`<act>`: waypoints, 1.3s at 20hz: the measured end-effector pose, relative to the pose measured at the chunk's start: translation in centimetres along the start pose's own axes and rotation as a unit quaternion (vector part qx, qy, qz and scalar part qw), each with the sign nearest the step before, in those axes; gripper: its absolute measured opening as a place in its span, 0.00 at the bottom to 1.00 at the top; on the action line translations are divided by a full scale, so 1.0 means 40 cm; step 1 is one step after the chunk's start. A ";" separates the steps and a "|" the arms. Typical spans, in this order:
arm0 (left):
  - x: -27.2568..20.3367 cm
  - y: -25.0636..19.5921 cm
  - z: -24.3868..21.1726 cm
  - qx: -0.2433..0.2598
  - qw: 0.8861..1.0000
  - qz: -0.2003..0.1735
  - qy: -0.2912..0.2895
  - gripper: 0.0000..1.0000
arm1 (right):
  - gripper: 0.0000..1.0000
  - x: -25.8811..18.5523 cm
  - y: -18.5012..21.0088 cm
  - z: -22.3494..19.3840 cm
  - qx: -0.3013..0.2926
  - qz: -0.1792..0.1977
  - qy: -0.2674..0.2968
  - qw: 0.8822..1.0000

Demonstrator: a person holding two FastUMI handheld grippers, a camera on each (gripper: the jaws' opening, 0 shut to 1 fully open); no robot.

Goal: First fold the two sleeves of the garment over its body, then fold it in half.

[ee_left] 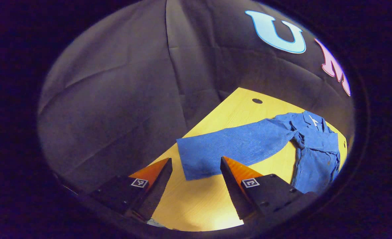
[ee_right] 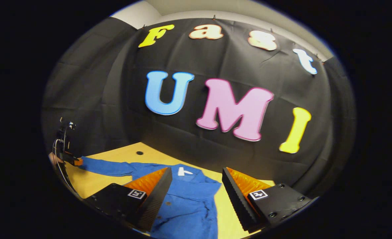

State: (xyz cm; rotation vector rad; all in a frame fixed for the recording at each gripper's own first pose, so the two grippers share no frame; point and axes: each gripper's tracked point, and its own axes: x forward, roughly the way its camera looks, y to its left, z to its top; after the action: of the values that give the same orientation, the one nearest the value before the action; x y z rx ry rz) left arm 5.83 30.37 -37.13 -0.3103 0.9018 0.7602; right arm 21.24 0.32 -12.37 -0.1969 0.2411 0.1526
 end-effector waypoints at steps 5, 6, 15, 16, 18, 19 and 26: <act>0.071 -0.007 -0.044 -0.047 0.996 0.031 0.075 0.85 | 0.96 -0.116 -0.107 -0.063 0.004 -0.045 0.050 0.998; 0.077 -0.006 -0.053 -0.061 0.994 0.033 0.081 0.85 | 0.96 -0.122 -0.120 -0.067 0.007 -0.052 0.053 0.997; 0.111 -0.014 -0.021 -0.067 0.995 -0.001 0.071 0.55 | 0.96 -0.140 -0.137 -0.163 0.054 -0.057 0.107 0.991; 0.097 -0.011 -0.020 -0.068 0.995 -0.012 0.067 0.37 | 0.96 -0.142 -0.136 -0.173 0.053 -0.057 0.111 0.991; 0.103 -0.014 -0.016 -0.070 0.995 -0.033 0.061 0.12 | 0.96 -0.150 -0.140 -0.186 0.053 -0.057 0.118 0.990; 0.103 -0.015 -0.015 -0.073 0.995 -0.041 0.061 0.06 | 0.96 -0.153 -0.139 -0.193 0.053 -0.058 0.121 0.990; 0.063 -0.050 0.032 -0.067 0.995 -0.072 0.034 0.00 | 0.96 -0.176 -0.163 -0.238 0.046 -0.063 0.134 0.988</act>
State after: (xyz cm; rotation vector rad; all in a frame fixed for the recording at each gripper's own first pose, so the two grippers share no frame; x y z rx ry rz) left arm 8.97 30.83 -38.49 -0.5155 0.8834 0.6810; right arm 13.51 -8.88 -18.51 -0.1401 0.5004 -0.0108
